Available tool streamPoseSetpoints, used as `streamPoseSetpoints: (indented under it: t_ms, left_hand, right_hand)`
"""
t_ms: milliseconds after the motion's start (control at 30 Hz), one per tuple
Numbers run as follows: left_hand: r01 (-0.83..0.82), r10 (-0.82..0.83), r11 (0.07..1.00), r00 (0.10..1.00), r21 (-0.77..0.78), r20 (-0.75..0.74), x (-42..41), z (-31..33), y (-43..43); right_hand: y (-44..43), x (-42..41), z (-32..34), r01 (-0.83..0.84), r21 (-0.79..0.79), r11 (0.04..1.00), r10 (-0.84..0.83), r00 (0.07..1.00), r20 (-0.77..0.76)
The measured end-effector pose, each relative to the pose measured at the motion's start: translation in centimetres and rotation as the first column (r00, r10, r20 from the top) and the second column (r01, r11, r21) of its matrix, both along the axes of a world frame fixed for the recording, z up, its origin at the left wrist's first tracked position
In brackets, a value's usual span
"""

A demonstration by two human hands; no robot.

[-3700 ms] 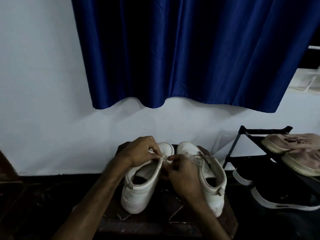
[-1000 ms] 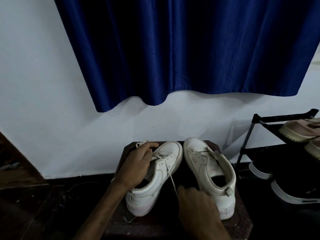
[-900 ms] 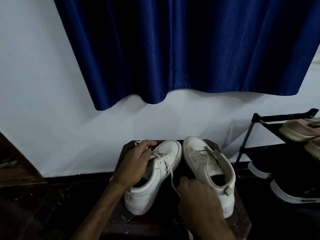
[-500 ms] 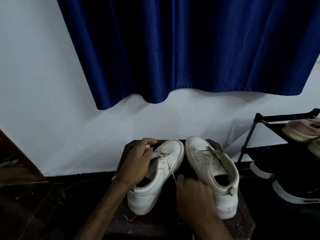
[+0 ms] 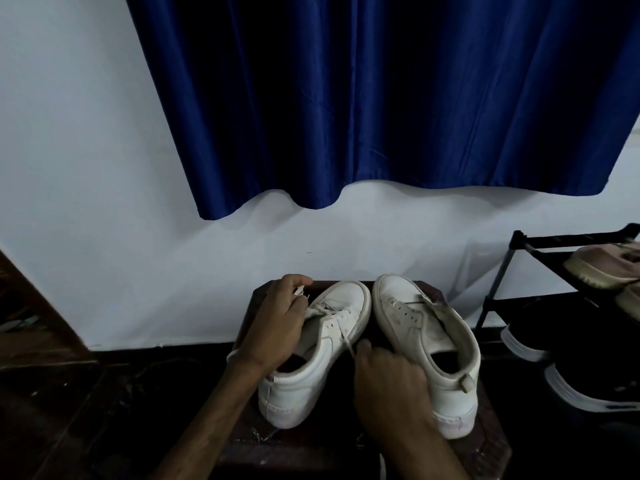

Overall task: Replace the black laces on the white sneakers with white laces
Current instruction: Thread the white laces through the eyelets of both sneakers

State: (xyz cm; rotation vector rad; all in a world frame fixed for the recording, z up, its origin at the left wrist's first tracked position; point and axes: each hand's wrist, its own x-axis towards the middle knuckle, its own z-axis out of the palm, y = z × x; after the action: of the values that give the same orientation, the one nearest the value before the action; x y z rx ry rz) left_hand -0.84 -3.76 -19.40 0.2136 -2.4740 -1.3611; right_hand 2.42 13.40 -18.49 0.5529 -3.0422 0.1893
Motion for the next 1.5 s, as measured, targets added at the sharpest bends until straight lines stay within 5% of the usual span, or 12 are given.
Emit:
streamPoseSetpoints:
  t_ms: [67,233,367,467,733,933,1167,1400,1500]
  left_hand:
    - [-0.008,0.008,1.0,1.0,0.001,0.002,0.0,0.2,0.1]
    - [-0.051,0.05,0.999,0.999,0.017,0.012,0.0,-0.1,0.3]
    - [-0.171,0.118,0.908,0.98,0.382,0.159,0.6,0.2,0.3]
    - [-0.154,0.069,0.898,0.974,0.411,0.214,1.9,-0.1,0.7]
    - [-0.088,0.042,0.983,0.962,0.162,0.269,2.2,-0.3,-0.2]
    - [-0.168,0.048,0.926,0.941,0.338,0.335,1.1,-0.8,-1.1]
    - [-0.145,0.108,0.978,0.968,0.152,0.226,1.1,0.2,-0.2]
    - [-0.15,0.042,0.928,0.952,0.342,0.303,1.0,-0.7,-1.0]
    - [-0.126,0.074,0.974,0.962,0.188,0.264,1.6,-0.2,-0.7]
  right_hand:
    - [0.6,0.7,-0.6,-0.03,-0.023,0.999,0.031,0.997,0.076]
    - [-0.9,-1.1,-0.3,0.022,-0.148,0.989,-0.036,0.995,-0.09]
    - [-2.2,-1.8,-1.3,0.007,-0.163,0.987,-0.017,0.998,-0.058]
    - [-2.1,-2.4,-1.3,0.016,-0.156,0.988,-0.028,0.997,-0.074]
    - [-1.9,-2.0,-1.2,0.059,-0.174,0.983,-0.065,0.997,-0.029]
    - [-2.0,-1.8,-0.3,0.098,-0.151,0.984,-0.099,0.995,0.004]
    - [-3.0,-3.4,1.5,0.07,-0.091,0.993,-0.075,0.996,-0.052]
    - [-2.5,-3.5,-0.8,0.049,-0.028,0.998,-0.051,0.996,-0.07]
    - [-2.0,-3.5,0.2,0.069,-0.123,0.99,-0.072,0.997,-0.02]
